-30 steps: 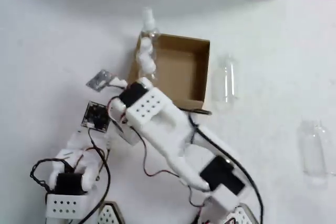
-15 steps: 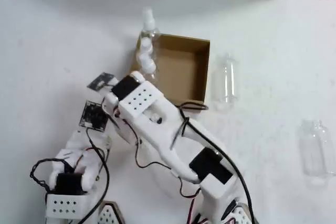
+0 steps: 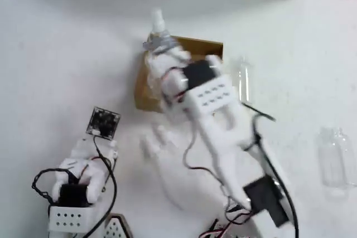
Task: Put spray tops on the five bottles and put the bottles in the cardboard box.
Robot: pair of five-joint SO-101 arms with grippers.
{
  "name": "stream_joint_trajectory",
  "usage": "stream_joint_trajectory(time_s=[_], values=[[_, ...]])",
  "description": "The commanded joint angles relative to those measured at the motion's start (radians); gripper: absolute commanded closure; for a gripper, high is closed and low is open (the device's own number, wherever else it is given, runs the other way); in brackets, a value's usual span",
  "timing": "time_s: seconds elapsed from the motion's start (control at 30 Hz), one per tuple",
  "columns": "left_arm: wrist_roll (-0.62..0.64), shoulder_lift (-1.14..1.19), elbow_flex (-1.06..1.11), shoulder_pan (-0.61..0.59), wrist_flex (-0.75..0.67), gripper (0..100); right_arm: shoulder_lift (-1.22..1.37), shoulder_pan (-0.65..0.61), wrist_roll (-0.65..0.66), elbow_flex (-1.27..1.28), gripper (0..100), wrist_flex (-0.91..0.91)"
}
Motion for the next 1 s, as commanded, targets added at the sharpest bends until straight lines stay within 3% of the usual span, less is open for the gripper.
stream_joint_trajectory(time_s=[0.0, 0.53, 0.7, 0.97], values=[[-0.009, -0.016, 0.000, 0.007, 0.000, 92, -0.119, 0.159, 0.000, 0.054, 98.2, 0.027], [-0.009, -0.016, 0.000, 0.007, 0.008, 92, -0.341, 0.974, 0.497, 0.295, 98.0, -0.096], [-0.009, -0.016, 0.000, 0.005, 0.008, 92, -0.341, 1.115, 0.600, 0.293, 98.0, -0.153], [-0.009, -0.016, 0.000, 0.005, 0.008, 92, -0.338, 1.308, 0.643, 0.298, 95.8, -0.308]])
